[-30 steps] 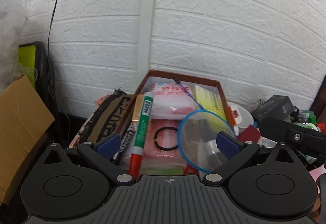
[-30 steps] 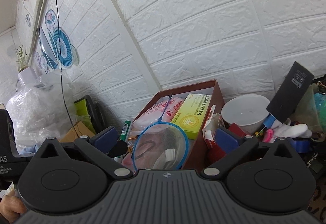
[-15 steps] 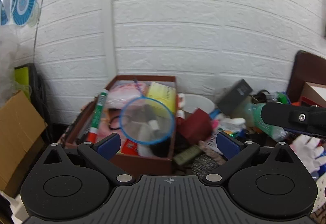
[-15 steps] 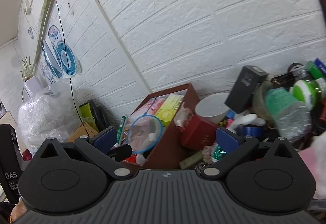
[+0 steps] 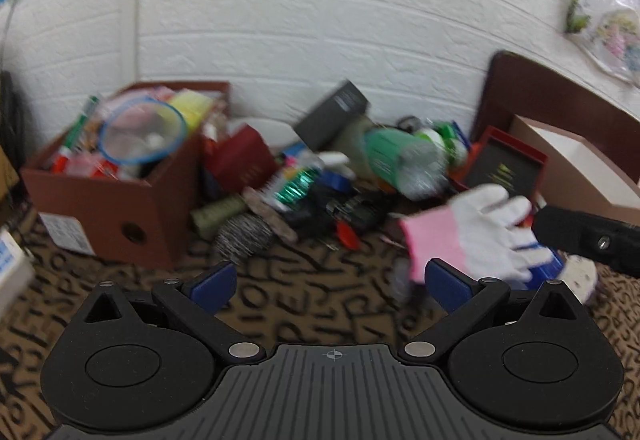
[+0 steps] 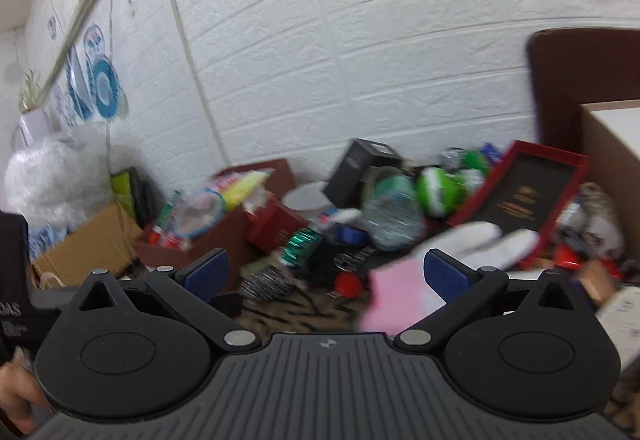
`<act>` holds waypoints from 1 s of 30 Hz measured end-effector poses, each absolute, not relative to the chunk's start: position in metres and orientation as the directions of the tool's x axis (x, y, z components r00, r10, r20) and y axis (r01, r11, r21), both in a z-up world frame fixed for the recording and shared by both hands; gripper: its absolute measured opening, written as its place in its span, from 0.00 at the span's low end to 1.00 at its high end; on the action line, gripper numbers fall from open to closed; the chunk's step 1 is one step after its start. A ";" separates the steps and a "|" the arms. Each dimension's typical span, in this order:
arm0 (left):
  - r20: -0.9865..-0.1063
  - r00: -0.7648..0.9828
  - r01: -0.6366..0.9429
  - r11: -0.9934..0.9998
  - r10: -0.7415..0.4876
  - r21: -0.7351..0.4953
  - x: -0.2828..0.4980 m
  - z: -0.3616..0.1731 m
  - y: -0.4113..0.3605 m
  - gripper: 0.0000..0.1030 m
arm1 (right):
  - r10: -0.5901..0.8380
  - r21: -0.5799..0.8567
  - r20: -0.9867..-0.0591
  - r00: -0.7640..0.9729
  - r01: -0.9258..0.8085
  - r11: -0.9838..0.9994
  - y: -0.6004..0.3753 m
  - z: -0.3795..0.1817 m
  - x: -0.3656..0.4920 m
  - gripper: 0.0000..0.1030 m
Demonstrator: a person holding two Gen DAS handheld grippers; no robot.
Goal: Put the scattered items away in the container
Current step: 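Move both empty grippers back toward the pile, then grasp the floral insole with the left gripper while the right gripper also pinches it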
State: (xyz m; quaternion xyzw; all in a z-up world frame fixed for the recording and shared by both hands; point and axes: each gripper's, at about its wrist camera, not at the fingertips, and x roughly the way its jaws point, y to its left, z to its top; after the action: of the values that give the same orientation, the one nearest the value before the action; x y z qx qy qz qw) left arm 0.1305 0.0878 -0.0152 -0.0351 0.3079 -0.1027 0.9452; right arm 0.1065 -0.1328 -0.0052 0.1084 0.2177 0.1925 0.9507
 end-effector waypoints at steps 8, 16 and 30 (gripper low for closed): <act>-0.606 0.692 0.357 0.915 -0.393 -0.186 0.124 -0.046 0.033 1.00 | 0.219 0.231 -0.552 0.805 -0.104 0.967 -0.189 -0.071 0.087 1.00; -0.646 0.563 0.469 0.843 -0.515 -0.263 0.152 -0.073 -0.015 0.84 | 0.134 0.226 -0.598 0.790 0.006 0.974 -0.219 -0.101 0.089 0.99; -0.679 0.408 0.503 0.771 -0.610 -0.391 0.179 -0.103 -0.043 0.44 | 0.157 0.360 -0.564 0.811 0.070 0.930 -0.262 -0.114 0.094 0.92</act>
State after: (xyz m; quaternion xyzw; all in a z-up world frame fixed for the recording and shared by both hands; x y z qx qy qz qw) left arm 0.1792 -0.0429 -0.1035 -0.0625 0.4305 -0.3325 0.8368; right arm 0.0937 -0.2624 -0.1142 0.1851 0.3069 0.0234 0.9333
